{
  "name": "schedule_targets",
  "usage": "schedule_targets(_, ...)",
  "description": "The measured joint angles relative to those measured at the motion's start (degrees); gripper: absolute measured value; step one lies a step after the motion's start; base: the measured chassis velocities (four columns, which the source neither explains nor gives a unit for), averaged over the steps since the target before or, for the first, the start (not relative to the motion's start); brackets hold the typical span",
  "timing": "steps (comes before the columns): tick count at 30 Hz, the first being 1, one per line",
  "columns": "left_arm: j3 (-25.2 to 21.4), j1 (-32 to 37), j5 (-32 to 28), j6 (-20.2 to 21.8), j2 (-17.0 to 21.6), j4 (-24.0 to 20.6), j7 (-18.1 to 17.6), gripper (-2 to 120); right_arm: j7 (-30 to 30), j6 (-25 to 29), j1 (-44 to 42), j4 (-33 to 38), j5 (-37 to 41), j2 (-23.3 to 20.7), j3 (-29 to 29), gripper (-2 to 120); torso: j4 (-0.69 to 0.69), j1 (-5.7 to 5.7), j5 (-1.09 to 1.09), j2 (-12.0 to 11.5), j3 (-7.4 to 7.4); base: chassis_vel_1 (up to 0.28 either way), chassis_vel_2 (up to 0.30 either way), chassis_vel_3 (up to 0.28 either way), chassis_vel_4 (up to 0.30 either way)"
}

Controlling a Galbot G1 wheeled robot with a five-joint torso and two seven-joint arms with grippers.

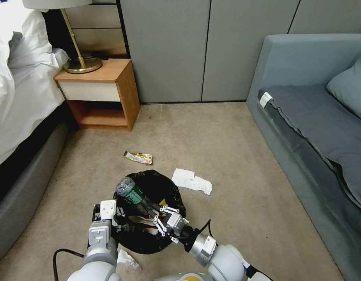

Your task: Pick up the trash bin, then pick up the garbage from the floor and place it into the trash bin.

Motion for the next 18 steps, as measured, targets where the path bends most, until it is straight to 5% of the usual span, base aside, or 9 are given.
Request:
schedule_targets(5, -0.09, 0.17, -0.01, 0.00, 0.07, -0.10, 0.01, 2, 0.01, -0.04, -0.19, 0.71, 0.03, -0.37, 0.39, 46, 0.00, 0.00, 0.00, 0.00, 0.00, 0.000, 0.000, 0.000, 0.000)
schedule_targets(8, -0.13, 0.17, 0.00, 0.00, 0.08, -0.15, 0.01, 2, 0.01, -0.04, -0.35, 1.15, 0.04, -0.56, 0.53, 51, 0.00, 0.00, 0.00, 0.00, 0.00, 0.000, 0.000, 0.000, 0.000)
schedule_targets(18, -0.59, 0.05, -0.10, 0.10, 0.40, -0.17, 0.02, 2, 0.83, -0.72, -2.31, 11.35, 1.03, -4.20, 5.39, 91, 0.00, 0.00, 0.00, 0.00, 0.00, 0.000, 0.000, 0.000, 0.000)
